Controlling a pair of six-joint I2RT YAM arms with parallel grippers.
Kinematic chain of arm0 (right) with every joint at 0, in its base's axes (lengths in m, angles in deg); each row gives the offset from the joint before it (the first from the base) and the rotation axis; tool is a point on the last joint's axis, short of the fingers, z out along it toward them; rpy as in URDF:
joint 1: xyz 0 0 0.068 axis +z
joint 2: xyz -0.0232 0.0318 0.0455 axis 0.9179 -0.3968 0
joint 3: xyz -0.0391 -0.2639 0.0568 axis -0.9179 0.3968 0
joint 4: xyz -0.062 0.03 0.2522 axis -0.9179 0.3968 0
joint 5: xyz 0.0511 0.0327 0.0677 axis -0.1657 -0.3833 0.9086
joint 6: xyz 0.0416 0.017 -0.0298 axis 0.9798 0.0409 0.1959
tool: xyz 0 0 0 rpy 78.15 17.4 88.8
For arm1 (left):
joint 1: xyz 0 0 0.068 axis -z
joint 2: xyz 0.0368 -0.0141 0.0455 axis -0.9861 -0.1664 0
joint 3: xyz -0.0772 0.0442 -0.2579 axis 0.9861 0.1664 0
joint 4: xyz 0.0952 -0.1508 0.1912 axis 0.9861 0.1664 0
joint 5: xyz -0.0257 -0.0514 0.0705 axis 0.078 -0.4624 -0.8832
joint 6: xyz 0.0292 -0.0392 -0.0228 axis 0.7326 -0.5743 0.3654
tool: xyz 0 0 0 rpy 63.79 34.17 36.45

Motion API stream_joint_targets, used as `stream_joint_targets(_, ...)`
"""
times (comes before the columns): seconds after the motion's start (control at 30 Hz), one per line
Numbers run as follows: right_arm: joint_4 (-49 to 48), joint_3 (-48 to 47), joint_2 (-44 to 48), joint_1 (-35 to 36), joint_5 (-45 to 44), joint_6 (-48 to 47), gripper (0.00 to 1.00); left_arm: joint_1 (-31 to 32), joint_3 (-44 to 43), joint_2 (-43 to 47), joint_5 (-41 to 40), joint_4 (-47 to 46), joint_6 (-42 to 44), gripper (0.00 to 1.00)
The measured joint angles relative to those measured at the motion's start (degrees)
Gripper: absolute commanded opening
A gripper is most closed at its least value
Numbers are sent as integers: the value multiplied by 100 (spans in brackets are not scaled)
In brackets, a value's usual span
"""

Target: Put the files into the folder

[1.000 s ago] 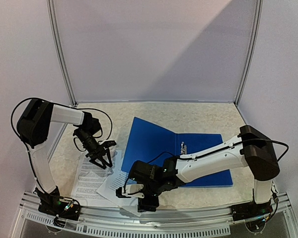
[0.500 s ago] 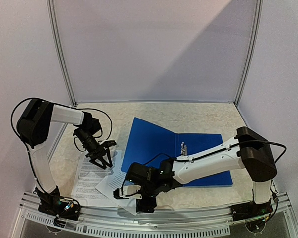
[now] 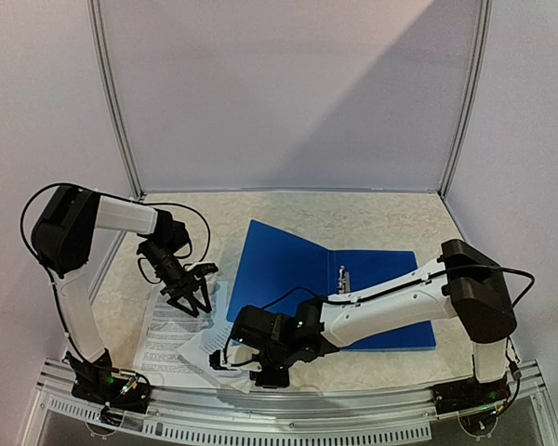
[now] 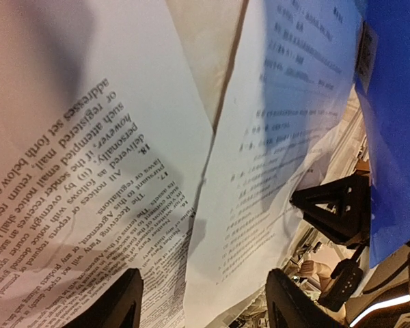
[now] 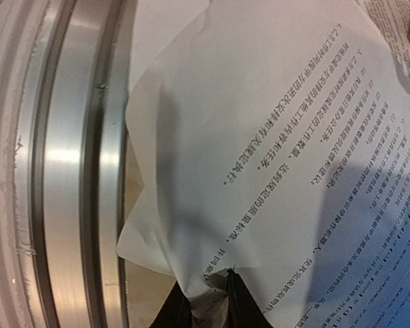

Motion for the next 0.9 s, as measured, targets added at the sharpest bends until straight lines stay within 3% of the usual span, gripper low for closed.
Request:
stream_joint_targets(0.2,-44,-7,13,-63,-562,-11,17,66,131,-74,136,-52,-81,70)
stream_joint_targets(0.37,-151,103,219,-68,-748,-33,17,107,94,-271,411,74,-111,65)
stream_joint_targets(0.5,-308,109,367,-68,-793,-48,17,173,94,-363,688,79,-101,48)
stream_joint_targets(0.67,-452,109,374,-68,-874,-142,17,404,-20,-459,990,240,70,14)
stream_joint_targets(0.7,-459,109,374,-68,-887,-157,18,420,-81,-470,1064,308,144,3)
stream_joint_targets(0.8,-487,109,374,-68,-911,-188,28,424,-284,-470,1237,498,310,0)
stream_joint_targets(0.9,-503,109,374,-68,-970,-197,48,380,-455,-468,1292,675,424,0)
